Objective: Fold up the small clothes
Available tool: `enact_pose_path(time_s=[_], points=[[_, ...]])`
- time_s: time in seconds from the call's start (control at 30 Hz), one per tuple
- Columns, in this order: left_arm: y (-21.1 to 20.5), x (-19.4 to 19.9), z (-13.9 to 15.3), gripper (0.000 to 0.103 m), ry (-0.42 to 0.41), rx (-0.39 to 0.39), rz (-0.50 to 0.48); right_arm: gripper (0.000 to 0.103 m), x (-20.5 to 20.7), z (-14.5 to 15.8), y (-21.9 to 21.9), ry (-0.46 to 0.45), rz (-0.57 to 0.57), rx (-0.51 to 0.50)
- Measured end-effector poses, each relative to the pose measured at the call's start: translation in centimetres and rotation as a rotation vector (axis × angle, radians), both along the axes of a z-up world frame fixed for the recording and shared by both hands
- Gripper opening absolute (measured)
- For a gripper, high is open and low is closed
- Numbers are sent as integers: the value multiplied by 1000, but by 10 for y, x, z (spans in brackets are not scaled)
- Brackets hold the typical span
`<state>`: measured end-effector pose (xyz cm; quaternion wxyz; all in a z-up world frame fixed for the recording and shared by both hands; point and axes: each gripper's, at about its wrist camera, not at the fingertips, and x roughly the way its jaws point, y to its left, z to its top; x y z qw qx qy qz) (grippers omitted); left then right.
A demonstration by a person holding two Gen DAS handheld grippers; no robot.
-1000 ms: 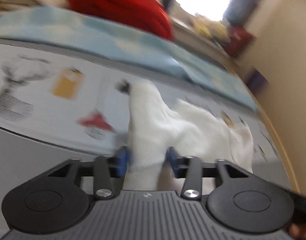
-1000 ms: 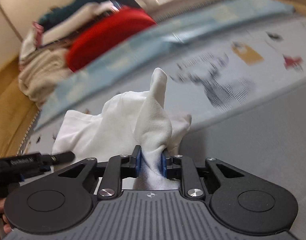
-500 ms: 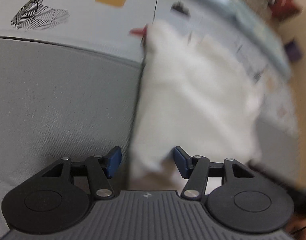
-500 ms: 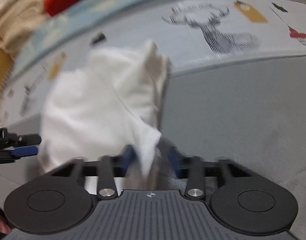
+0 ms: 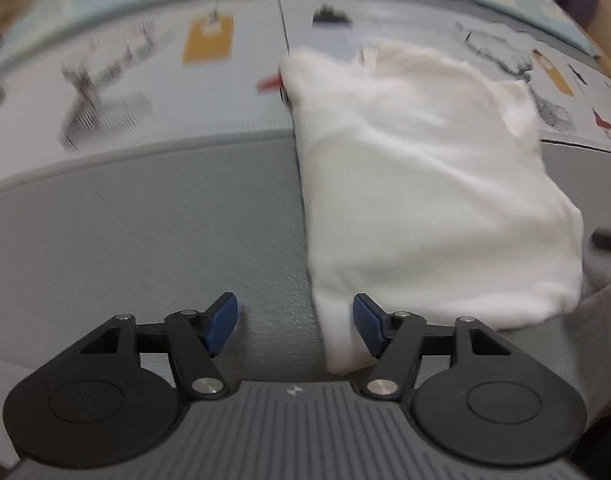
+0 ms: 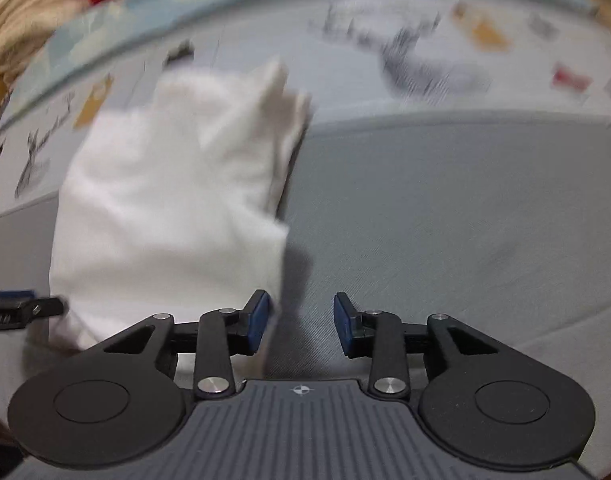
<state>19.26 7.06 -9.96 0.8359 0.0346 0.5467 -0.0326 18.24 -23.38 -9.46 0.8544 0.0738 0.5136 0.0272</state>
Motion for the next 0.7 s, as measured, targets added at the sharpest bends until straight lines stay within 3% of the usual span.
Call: enact_pose_path(time_s=[0.07, 0.13, 0.2, 0.23, 0.3, 0.43, 0.57, 0.7], points=[[1, -17, 27, 85, -105, 9, -2, 42, -14, 22, 1, -105, 3, -70], [3, -40, 53, 89, -234, 11, 9, 51, -30, 44, 2, -198, 12, -116], [-2, -62, 76, 89, -351, 34, 20, 68, -48, 68, 2, -287, 13, -127], [-5, -79, 87, 90, -410, 42, 33, 72, -58, 79, 3, -324, 14, -127], [-11, -106, 101, 94, -472, 7, 44, 85, -81, 98, 5, -386, 26, -118], [-27, -150, 111, 95, -487, -73, 63, 92, -131, 109, 13, -462, 49, -105], [-36, -174, 99, 95, -394, -155, 85, 93, -165, 99, 19, -464, 34, -101], [-41, -168, 90, 95, -387, -110, 92, 93, -180, 95, 31, -474, 62, -169]])
